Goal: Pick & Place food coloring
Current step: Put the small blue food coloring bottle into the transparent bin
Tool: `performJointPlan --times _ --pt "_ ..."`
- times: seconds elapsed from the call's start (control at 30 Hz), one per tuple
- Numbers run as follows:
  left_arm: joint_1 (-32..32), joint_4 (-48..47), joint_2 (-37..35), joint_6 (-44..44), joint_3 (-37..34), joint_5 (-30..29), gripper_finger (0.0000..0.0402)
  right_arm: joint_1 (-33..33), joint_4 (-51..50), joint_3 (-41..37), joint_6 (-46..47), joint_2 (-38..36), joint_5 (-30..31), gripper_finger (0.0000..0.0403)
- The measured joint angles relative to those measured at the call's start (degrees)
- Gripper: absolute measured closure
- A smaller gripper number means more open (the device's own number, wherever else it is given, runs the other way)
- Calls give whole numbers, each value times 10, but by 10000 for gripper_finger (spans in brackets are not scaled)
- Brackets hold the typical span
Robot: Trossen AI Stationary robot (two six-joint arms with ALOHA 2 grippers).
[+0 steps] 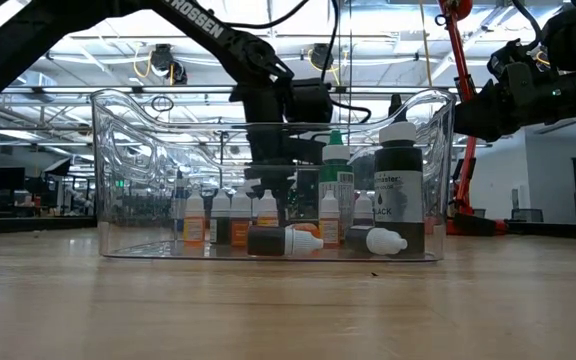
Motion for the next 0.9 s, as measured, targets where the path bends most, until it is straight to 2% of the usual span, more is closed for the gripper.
performJointPlan --times 0.33,0.5,0.63,0.77,0.9 --pt "10 3 0 0 0 0 335 0 0 0 0 0 0 232" --pt "11 2 0 2 0 1 335 0 0 0 0 0 0 232" --pt "-3 -36 -20 1 0 0 335 0 0 0 0 0 0 232" --pt "-45 -101 -70 -10 0 0 335 0 0 0 0 0 0 232" --pt "-114 -132 -135 -32 0 -1 335 0 0 0 0 0 0 232"
